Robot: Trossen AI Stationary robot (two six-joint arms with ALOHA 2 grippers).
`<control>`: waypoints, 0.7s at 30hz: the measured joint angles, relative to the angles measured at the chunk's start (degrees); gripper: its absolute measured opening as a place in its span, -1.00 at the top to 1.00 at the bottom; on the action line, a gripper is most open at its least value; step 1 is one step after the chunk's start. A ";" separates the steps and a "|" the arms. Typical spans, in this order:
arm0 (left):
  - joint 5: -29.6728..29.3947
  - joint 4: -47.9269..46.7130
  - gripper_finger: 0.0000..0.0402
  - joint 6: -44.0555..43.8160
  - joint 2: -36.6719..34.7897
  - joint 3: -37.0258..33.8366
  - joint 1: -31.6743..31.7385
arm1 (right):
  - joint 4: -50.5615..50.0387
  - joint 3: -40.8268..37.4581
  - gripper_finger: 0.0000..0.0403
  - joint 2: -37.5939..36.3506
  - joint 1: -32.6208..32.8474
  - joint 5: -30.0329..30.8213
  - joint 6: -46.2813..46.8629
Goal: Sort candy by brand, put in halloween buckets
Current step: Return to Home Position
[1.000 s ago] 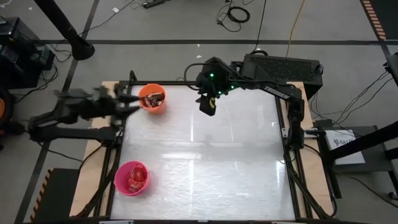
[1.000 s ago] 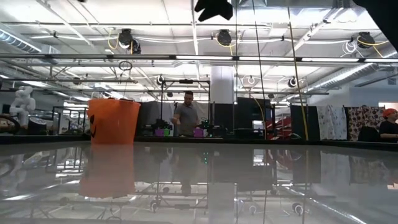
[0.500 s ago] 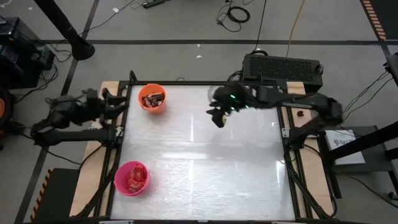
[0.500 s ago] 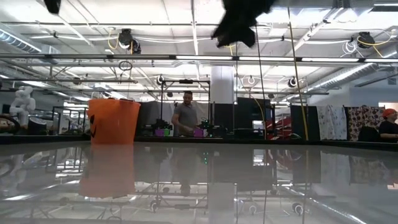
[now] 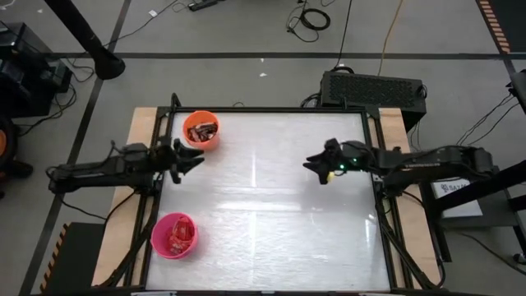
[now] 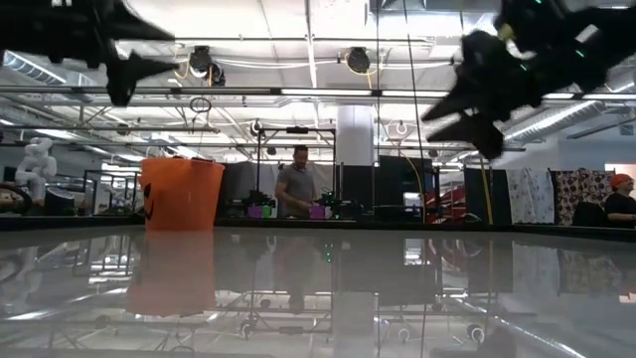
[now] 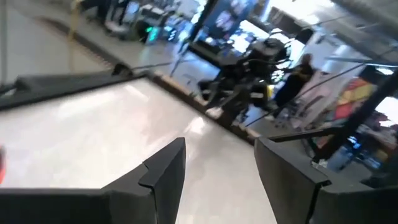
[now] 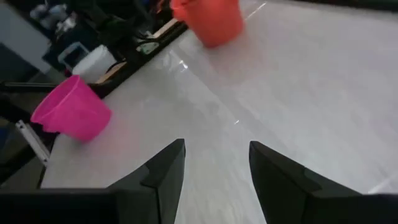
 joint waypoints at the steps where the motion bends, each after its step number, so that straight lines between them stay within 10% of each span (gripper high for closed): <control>1: -0.68 0.07 0.01 -0.57 0.00 -1.14 0.00 | 0.91 -1.96 0.15 -1.22 -0.02 0.11 0.40; 21: -12.17 1.64 0.01 0.71 6.70 -7.55 0.00 | 4.73 -15.96 0.15 -9.45 -0.04 -0.03 -8.12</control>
